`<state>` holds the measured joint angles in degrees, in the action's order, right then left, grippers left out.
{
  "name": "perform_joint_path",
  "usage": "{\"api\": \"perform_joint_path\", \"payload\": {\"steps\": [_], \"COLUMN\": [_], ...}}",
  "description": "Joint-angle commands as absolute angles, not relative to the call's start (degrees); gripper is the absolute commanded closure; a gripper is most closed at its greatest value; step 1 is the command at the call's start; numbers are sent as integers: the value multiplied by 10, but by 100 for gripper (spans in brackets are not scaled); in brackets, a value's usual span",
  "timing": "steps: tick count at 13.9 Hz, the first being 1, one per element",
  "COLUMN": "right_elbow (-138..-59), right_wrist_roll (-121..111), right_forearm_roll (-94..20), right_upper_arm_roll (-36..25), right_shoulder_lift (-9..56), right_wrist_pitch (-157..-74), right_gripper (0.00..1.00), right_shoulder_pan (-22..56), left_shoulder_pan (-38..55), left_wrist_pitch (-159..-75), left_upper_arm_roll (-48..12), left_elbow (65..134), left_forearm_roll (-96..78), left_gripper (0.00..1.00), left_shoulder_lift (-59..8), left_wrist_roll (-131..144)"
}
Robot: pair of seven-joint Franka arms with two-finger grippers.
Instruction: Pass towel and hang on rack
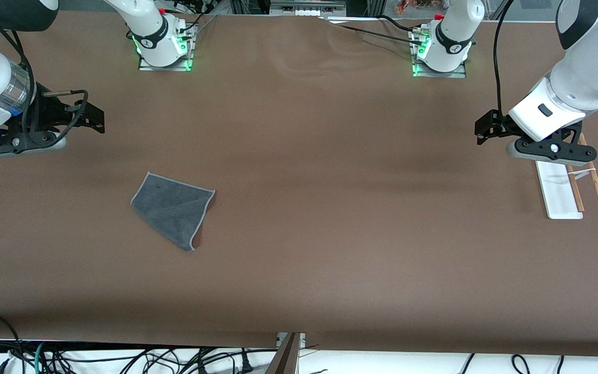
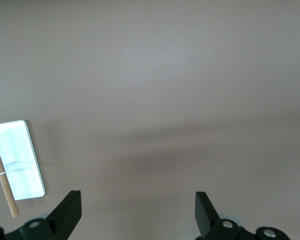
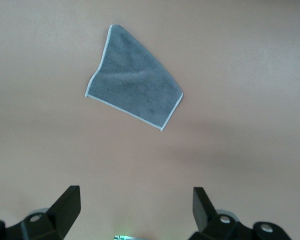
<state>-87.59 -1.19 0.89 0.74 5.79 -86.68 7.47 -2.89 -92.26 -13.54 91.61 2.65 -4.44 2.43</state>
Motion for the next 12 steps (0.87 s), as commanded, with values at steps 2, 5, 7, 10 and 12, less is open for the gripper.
{"api": "perform_joint_path", "payload": {"steps": [2, 5, 7, 10, 12], "right_elbow": [-866, -867, -867, -867, -867], "right_wrist_roll": [-22, -13, -10, 24, 67], "right_forearm_roll": [8, 7, 4, 5, 6], "right_upper_arm_roll": [14, 14, 14, 15, 15], "right_shoulder_lift": [74, 83, 115, 179, 220], "right_wrist_pitch": [-860, -865, -896, -967, -1015], "right_gripper": [1, 1, 1, 1, 1], "right_shoulder_pan": [69, 69, 69, 75, 94], "left_shoulder_pan": [-32, -32, -32, -32, -31], "left_wrist_pitch": [-915, -915, -915, -915, -915], "left_upper_arm_roll": [-136, -136, -136, -136, -136], "left_elbow": [904, 904, 904, 904, 903], "left_forearm_roll": [16, 16, 16, 16, 16], "left_gripper": [0, 0, 0, 0, 0], "left_shoulder_lift": [-50, -50, -50, -50, -50], "left_wrist_roll": [21, 21, 21, 21, 21]}}
